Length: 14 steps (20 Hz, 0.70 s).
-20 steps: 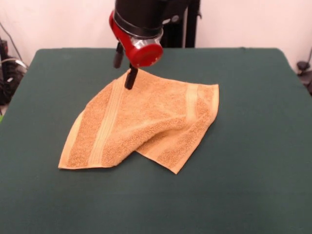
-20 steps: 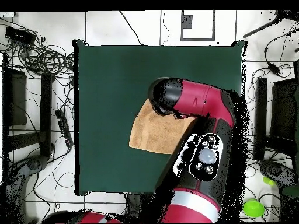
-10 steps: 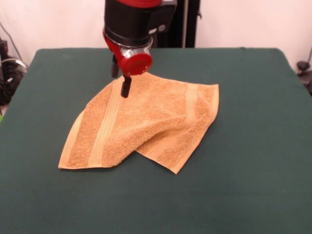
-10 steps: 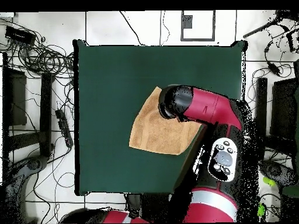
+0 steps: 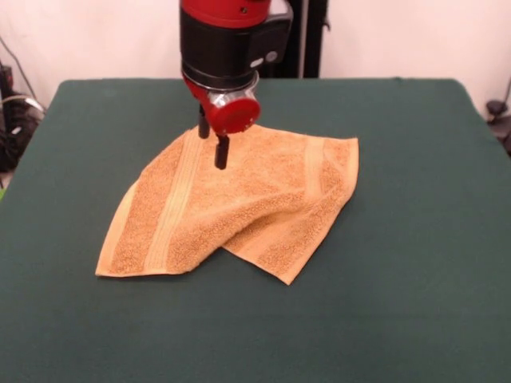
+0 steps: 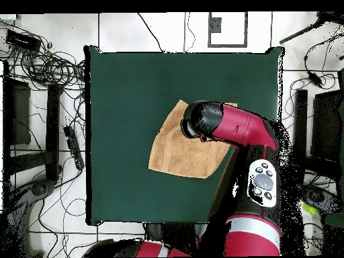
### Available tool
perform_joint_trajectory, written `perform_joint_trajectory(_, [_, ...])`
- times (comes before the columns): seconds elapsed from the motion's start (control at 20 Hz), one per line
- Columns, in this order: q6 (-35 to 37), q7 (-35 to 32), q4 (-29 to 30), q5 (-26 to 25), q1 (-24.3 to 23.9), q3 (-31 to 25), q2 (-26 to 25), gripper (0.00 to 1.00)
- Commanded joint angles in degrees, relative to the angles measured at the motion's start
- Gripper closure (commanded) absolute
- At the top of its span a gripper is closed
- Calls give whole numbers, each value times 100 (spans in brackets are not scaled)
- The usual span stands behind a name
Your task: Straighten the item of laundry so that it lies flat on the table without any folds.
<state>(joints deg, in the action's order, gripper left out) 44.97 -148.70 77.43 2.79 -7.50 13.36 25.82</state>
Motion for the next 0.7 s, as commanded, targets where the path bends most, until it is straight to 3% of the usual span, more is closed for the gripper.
perform_joint_trajectory(0.05, [-153, 460, 695, -132, 19, -907, -143, 0])
perform_joint_trajectory(0.25, [37, 508, 673, -207, 8, -923, -179, 0])
perform_joint_trajectory(0.7, [-307, 445, 649, -424, 53, -912, -343, 0])
